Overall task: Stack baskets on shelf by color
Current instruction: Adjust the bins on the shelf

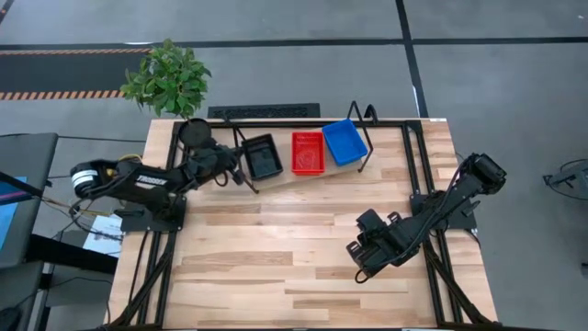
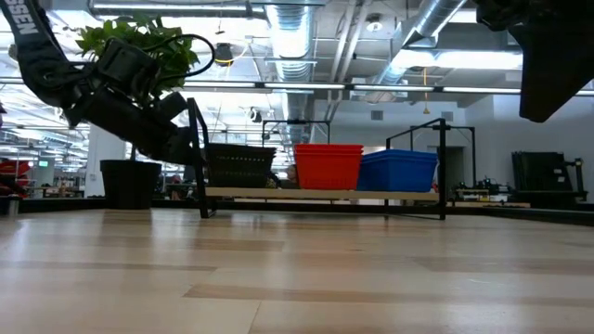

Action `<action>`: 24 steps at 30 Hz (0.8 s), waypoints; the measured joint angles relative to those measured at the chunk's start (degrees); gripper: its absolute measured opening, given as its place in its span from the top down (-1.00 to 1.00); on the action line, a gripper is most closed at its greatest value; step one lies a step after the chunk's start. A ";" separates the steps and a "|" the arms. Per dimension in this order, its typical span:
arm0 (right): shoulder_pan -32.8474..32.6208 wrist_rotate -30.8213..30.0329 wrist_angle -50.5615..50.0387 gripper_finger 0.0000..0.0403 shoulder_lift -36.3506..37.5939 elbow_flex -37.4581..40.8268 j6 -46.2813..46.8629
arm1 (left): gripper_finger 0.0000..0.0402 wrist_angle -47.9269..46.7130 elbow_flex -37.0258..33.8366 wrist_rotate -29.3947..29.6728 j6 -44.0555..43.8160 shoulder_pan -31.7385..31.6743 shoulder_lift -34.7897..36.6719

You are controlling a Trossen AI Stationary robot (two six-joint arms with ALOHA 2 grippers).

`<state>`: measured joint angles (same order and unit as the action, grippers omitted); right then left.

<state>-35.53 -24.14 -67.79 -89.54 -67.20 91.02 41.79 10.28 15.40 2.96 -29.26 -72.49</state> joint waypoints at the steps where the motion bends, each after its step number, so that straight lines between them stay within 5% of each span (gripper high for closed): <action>1: 0.00 -0.01 0.19 0.34 -0.01 0.00 0.00 | 1.00 0.33 0.11 -0.59 0.01 0.00 -0.71; 24: 2.53 -4.31 4.73 0.34 -0.01 0.00 -5.39 | 1.00 5.30 0.98 -4.61 1.81 -0.04 -4.51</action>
<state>-32.99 -28.45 -63.06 -89.55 -67.20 85.64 47.09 11.27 10.79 4.77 -29.30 -76.99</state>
